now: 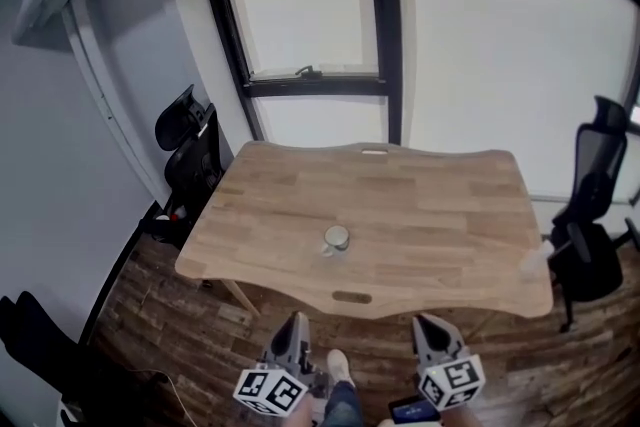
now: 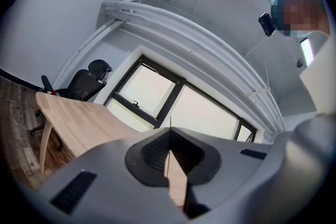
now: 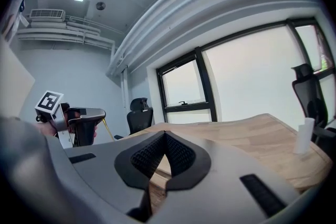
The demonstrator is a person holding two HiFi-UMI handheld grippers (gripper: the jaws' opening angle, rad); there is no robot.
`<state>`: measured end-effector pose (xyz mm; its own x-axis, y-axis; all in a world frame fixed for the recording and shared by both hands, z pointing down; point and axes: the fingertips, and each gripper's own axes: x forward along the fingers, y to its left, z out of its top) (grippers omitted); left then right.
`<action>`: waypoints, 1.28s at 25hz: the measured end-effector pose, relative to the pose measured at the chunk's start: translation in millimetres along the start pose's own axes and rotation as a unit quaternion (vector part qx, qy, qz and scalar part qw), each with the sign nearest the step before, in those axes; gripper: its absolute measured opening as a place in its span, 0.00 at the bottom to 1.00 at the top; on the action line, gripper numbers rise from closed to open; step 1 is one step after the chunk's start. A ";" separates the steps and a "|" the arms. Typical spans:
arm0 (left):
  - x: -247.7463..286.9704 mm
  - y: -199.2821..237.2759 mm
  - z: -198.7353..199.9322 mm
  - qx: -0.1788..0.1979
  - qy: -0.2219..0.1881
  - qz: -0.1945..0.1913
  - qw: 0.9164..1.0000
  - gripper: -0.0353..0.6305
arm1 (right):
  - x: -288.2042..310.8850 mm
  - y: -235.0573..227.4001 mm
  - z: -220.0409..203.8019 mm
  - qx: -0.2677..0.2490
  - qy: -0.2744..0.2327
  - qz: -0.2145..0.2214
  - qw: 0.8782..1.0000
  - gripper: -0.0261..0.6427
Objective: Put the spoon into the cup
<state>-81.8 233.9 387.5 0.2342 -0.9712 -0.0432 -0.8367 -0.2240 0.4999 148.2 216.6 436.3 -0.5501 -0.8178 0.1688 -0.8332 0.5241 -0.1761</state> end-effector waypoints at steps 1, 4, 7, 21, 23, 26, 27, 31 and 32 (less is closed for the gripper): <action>14.1 7.1 3.8 0.000 0.001 -0.004 1.000 0.06 | 14.0 -4.5 2.5 0.000 0.000 -0.005 1.000 0.03; 60.9 33.0 21.3 -0.004 -0.001 -0.015 1.000 0.06 | 61.4 -15.5 14.0 -0.004 -0.001 -0.022 1.000 0.03; 110.2 61.2 43.1 -0.015 0.001 -0.027 1.000 0.06 | 114.4 -20.5 29.1 -0.003 0.000 -0.033 0.999 0.03; 263.0 150.5 81.8 -0.037 0.047 -0.076 0.995 0.06 | 284.8 -28.6 61.3 -0.013 0.012 -0.072 0.997 0.03; 272.7 155.8 78.6 -0.044 0.054 -0.078 0.995 0.06 | 292.1 -27.4 59.3 -0.030 0.026 -0.076 0.996 0.03; 286.0 160.5 72.1 -0.049 0.062 -0.080 0.994 0.06 | 298.3 -26.4 52.3 -0.056 0.056 -0.076 0.994 0.03; 289.8 161.3 69.0 -0.051 0.066 -0.079 0.993 0.06 | 300.1 -27.2 51.2 -0.057 0.059 -0.076 0.994 0.03; 297.4 161.2 57.6 -0.055 0.080 -0.075 0.993 0.06 | 300.9 -32.6 45.1 -0.051 0.073 -0.075 0.993 0.03; 297.9 160.5 56.2 -0.055 0.081 -0.072 0.993 0.06 | 299.9 -34.3 42.5 -0.050 0.083 -0.073 0.993 0.03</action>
<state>-174.1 -96.0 406.3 0.4309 -0.9023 0.0133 -0.7316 -0.3407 0.5904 14.2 -56.7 451.8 -0.4186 -0.8405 0.3439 -0.9012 0.4314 -0.0428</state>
